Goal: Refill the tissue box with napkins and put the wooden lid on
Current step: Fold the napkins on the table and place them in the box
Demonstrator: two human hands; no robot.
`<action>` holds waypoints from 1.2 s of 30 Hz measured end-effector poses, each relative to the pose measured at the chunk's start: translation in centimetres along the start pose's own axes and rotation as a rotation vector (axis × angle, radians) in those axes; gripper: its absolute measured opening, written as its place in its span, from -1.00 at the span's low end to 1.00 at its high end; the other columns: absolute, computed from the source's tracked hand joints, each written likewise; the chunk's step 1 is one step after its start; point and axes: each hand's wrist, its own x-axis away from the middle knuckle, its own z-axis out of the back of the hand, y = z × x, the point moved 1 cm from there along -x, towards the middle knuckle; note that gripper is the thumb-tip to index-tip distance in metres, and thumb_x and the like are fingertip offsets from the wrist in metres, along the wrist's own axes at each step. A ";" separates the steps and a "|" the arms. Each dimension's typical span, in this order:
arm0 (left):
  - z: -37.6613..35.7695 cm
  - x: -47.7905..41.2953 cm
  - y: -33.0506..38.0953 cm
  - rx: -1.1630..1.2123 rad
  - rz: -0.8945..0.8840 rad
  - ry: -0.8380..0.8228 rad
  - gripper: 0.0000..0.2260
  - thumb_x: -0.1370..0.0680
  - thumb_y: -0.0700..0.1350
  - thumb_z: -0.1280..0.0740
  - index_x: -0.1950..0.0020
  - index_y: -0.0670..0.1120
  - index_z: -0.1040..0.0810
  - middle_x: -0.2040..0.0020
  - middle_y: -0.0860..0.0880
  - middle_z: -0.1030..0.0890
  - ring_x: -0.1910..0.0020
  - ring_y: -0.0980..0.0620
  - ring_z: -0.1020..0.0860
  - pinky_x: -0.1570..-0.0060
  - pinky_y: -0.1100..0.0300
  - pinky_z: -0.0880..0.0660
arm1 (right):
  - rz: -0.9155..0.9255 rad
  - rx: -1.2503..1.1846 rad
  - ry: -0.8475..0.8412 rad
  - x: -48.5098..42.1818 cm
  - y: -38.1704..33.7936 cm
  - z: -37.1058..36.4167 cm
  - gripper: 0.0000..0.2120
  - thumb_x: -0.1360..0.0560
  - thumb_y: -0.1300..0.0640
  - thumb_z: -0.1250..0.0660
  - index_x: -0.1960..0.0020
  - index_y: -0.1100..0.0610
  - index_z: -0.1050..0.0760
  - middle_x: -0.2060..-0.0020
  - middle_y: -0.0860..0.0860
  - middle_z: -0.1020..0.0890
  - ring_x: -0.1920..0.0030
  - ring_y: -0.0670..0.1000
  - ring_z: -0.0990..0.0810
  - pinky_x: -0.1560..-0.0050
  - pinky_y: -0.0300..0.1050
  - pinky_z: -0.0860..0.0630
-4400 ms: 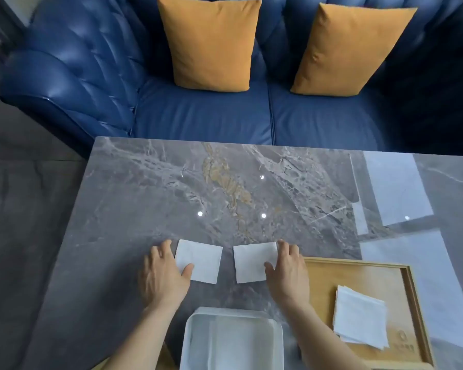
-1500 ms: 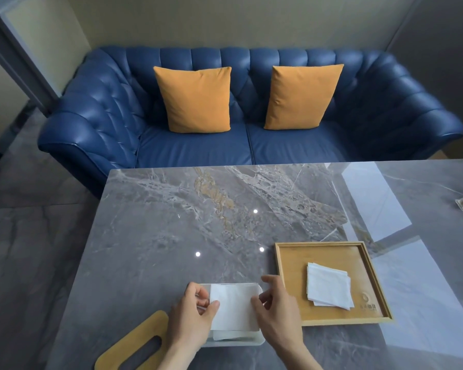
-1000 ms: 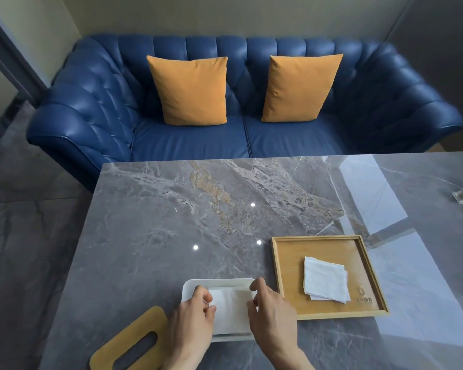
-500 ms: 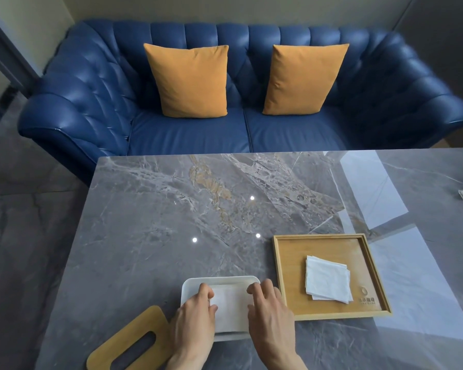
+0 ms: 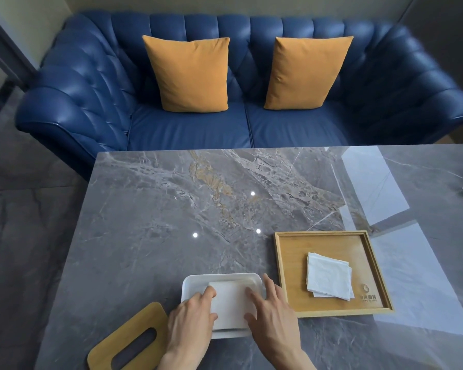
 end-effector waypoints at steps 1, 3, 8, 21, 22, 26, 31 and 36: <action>0.0 0.0 0.1 -0.025 -0.012 -0.013 -0.65 -0.56 0.08 -0.27 -0.31 0.14 -0.29 -0.10 0.05 -0.58 -0.10 -0.08 -0.59 0.02 0.04 -0.50 | -0.005 0.003 -0.006 -0.1 0.0 -0.1 -0.45 -0.13 -0.07 -0.59 -0.08 -0.12 -0.52 -0.27 0.09 -0.56 -0.10 0.12 -0.60 0.30 -0.11 -0.63; -0.1 -0.2 0.2 -0.052 -0.020 -0.033 -0.59 -0.55 0.09 -0.28 -0.36 0.16 -0.24 -0.12 0.05 -0.57 -0.12 -0.08 -0.58 0.02 0.04 -0.50 | -0.010 0.006 -0.015 -0.2 0.0 -0.2 -0.46 -0.16 -0.09 -0.57 -0.11 -0.13 -0.51 -0.27 0.08 -0.55 -0.06 0.11 -0.60 0.29 -0.10 -0.61; -0.5 -0.3 0.5 -0.107 -0.008 -0.079 -0.54 -0.53 0.07 -0.31 -0.37 0.12 -0.24 -0.11 0.02 -0.56 -0.12 -0.10 -0.59 0.04 0.01 -0.51 | -0.003 0.010 -0.023 -0.3 -0.2 0.4 -0.48 -0.30 -0.08 -0.48 -0.22 -0.15 -0.43 -0.36 0.04 -0.43 -0.10 0.10 -0.53 0.22 -0.06 -0.58; -1.6 -1.5 -0.5 -0.270 -0.069 -0.028 -0.47 -0.17 0.14 -0.60 -0.04 0.01 -0.53 0.07 0.00 -0.54 0.08 -0.08 -0.52 0.14 0.01 -0.48 | 0.000 0.047 -0.076 -1.2 -0.2 1.3 -0.42 -0.37 -0.02 -0.43 -0.32 -0.17 -0.30 -0.22 -0.01 -0.42 -0.09 0.10 -0.46 0.16 -0.04 -0.48; -1.7 -1.6 -0.7 -0.305 -0.096 -0.003 -0.45 -0.06 0.15 -0.63 0.06 0.00 -0.56 0.15 -0.01 -0.55 0.14 -0.09 -0.50 0.17 0.00 -0.44 | -0.003 0.045 -0.082 -1.2 -0.2 1.3 -0.43 -0.36 -0.02 -0.43 -0.32 -0.16 -0.30 -0.19 -0.01 -0.44 -0.08 0.10 -0.47 0.17 -0.04 -0.47; -1.8 -1.7 -1.2 -0.327 -0.129 0.065 -0.43 -0.03 0.16 -0.62 0.06 -0.02 -0.59 0.14 -0.05 -0.57 0.04 -0.14 -0.47 -0.08 -0.09 -0.37 | -0.002 0.044 -0.095 -1.3 -0.4 1.2 -0.44 -0.36 -0.02 -0.42 -0.30 -0.14 -0.30 -0.13 0.00 -0.48 -0.05 0.11 -0.49 0.21 -0.05 -0.40; -2.2 -1.7 -1.6 -0.301 -0.072 0.068 -0.36 0.00 0.18 -0.63 -0.01 0.01 -0.61 0.11 -0.03 -0.58 -0.03 -0.14 -0.53 -0.37 -0.25 -0.22 | -0.004 0.039 -0.093 -1.4 -0.2 1.1 -0.46 -0.37 0.00 -0.40 -0.29 -0.13 -0.29 -0.10 0.01 -0.50 -0.03 0.12 -0.50 0.20 -0.04 -0.39; -2.6 -2.0 -2.4 -0.239 -0.062 0.063 -0.31 -0.01 0.25 -0.60 -0.08 0.05 -0.62 0.08 -0.01 -0.57 -0.03 -0.10 -0.51 -0.31 -0.08 -0.29 | -0.011 0.021 -0.088 -1.4 -0.2 0.9 -0.46 -0.36 0.03 -0.39 -0.29 -0.14 -0.29 -0.10 0.01 -0.52 -0.03 0.12 -0.51 0.19 -0.03 -0.43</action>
